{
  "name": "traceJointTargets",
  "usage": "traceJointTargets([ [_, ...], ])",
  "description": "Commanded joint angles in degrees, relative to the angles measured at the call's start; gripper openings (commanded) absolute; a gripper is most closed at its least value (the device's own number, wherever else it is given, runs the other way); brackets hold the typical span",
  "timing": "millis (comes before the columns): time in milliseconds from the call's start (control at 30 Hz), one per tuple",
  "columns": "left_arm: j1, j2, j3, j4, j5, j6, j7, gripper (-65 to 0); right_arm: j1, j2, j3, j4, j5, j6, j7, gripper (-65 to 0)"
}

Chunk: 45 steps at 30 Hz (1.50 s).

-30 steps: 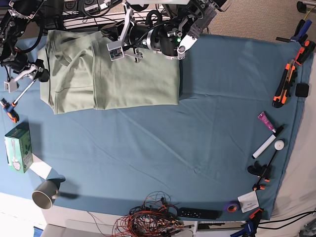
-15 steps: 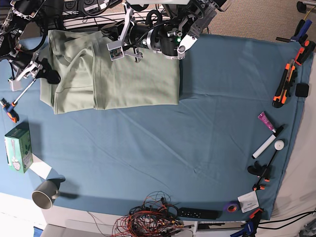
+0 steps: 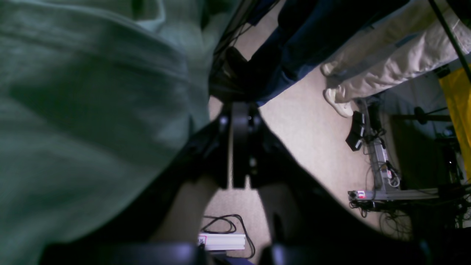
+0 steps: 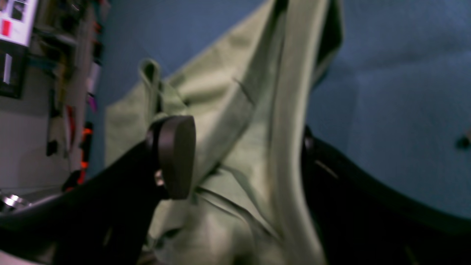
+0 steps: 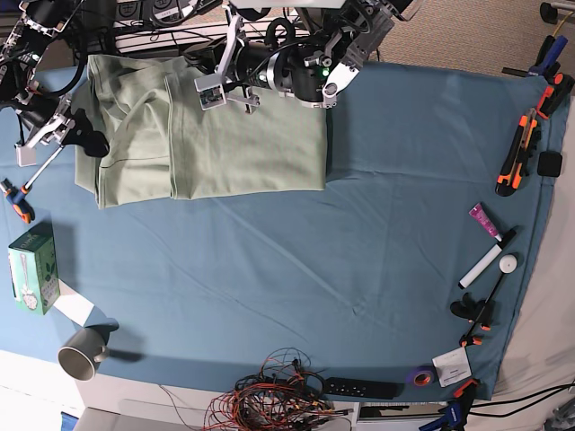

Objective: Fold the T-shirt properly
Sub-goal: 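Grasp the bundle's edge with the right gripper and lift it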

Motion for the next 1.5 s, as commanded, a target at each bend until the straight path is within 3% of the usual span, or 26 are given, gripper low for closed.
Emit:
traceJointTargets([
  [0,-0.5,0.8,0.2,1.0,-1.5,-0.6,-1.1,-65.0,0.3,1.4,-0.3,0.7,0.8,0.1,0.8,-28.3],
  [400,-0.7,0.8,0.2,1.0,-1.5,-0.6,-1.1,-65.0,0.3,1.4,-10.5,0.7,-1.9,0.1,0.8,-28.3],
  [667,-0.7,0.8,0.2,1.0,-1.5,-0.6,-1.1,-65.0,0.3,1.4,-11.0,0.7,-1.9,0.1,0.8,-28.6],
  [700,-0.7,0.8,0.2,1.0,-1.5,-0.6,-1.1,-65.0,0.3,1.4,-11.0,0.7,-1.9,0.1,0.8,-29.6],
  [767,-0.7,0.8,0.2,1.0,-1.5,-0.6,-1.1,-65.0,0.3,1.5,-11.0,0.7,-1.9,0.1,0.8,-38.9],
  [867,-0.7,0.8,0.2,1.0,-1.5,-0.6,-1.1,-65.0,0.4,1.5,-11.0,0.7,-1.8,0.1,0.8,-64.1],
  [1067,-0.7,0.8,0.2,1.0,-1.5,-0.6,-1.0,-65.0,0.4,1.5,-11.0,0.8,5.2,0.1,0.8,-65.0],
  [1233,-0.7,0.7,-2.0,3.4,-1.5,-0.6,2.1,-65.0,0.3,1.4,-11.0,5.1,5.2,0.1,0.8,-65.0],
  [1367,-0.3,-3.1,-5.5,9.4,-2.1,-0.4,3.9,-65.0,0.3,1.4,-11.0,12.3,5.2,0.1,0.8,-65.0],
  [1467,1.3,-7.2,-10.1,13.9,-2.1,1.5,3.9,-65.0,0.3,0.0,-11.0,18.1,5.2,0.1,0.8,-65.0],
])
